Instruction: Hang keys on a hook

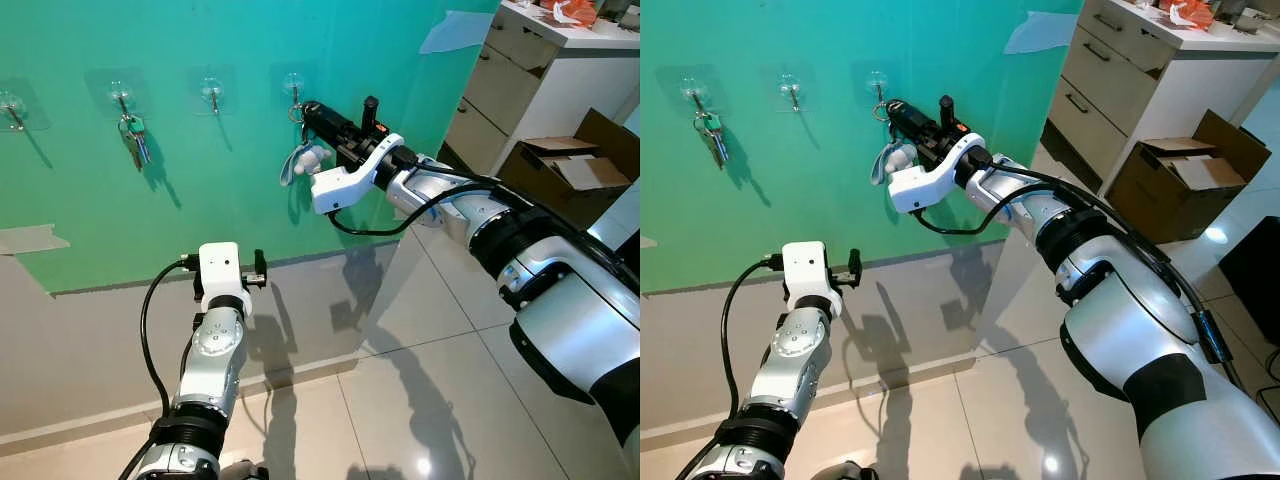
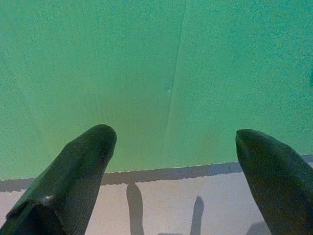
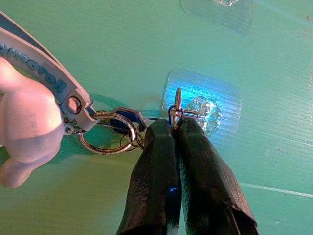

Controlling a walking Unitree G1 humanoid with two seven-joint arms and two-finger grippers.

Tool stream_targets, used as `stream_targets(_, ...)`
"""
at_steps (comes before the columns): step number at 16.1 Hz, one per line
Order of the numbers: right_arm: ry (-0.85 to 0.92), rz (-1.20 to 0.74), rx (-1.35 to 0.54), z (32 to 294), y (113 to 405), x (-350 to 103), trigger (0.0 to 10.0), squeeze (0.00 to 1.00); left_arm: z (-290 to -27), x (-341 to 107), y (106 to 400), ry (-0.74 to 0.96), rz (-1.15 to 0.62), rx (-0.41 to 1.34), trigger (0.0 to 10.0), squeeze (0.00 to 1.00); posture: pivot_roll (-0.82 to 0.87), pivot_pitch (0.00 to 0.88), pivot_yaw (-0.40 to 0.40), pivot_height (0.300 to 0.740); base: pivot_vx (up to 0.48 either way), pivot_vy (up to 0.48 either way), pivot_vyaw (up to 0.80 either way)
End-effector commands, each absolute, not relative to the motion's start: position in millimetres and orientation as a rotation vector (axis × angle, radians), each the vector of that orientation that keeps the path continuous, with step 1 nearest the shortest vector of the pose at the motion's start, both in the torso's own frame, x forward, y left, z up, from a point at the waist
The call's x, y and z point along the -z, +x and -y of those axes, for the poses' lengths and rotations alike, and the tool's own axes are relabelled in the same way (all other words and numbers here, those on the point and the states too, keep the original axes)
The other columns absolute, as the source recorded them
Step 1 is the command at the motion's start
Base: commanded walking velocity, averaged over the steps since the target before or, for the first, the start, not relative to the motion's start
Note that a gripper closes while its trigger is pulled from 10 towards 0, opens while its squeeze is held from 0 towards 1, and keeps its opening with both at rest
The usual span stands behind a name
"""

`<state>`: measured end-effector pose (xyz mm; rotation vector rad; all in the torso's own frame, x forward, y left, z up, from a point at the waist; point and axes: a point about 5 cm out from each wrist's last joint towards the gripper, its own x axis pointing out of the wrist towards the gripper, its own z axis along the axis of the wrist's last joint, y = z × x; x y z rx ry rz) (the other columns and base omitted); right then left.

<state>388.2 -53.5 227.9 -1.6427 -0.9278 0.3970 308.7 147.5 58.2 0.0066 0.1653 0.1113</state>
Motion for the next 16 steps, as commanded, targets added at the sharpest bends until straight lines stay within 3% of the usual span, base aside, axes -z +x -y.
stream_targets(1,-1.664,0.878,-0.431,59,388,-214,10.0,0.00,-144,-58,308,0.011,-0.171,-0.110,10.0,0.00,-0.03,0.000,-0.063,0.740,0.000,0.000,0.00)
stream_targets(2,-1.665,0.878,-0.429,59,388,-214,10.0,0.00,-144,-58,309,0.011,-0.171,-0.109,10.0,0.00,-0.03,0.000,-0.063,0.740,0.000,0.000,0.00)
stream_targets(3,-1.658,0.875,-0.424,60,388,-213,10.0,0.17,-143,-59,309,0.011,-0.171,-0.106,10.0,0.00,-0.04,0.000,-0.062,0.740,0.000,0.000,0.00)
stream_targets(4,-1.657,0.869,-0.433,60,388,-212,10.0,1.00,-142,-59,309,0.011,-0.172,-0.104,10.0,0.00,-0.04,0.000,-0.062,0.740,0.000,0.000,0.00)
stream_targets(12,-1.638,0.856,-0.431,60,388,-211,10.0,1.00,-142,-57,306,0.007,-0.175,-0.105,10.0,0.00,-0.04,0.000,-0.065,0.740,0.000,0.000,0.00)
stream_targets(13,-1.606,0.848,-0.424,59,388,-213,10.0,0.00,-142,-57,306,0.003,-0.176,-0.105,10.0,0.00,-0.04,0.000,-0.063,0.740,0.000,0.000,0.00)
stream_targets(16,-1.285,0.766,-0.358,61,391,-236,10.0,0.00,-142,-58,310,-0.002,-0.176,-0.096,10.0,0.00,-0.05,0.000,-0.046,0.740,0.000,0.000,0.00)
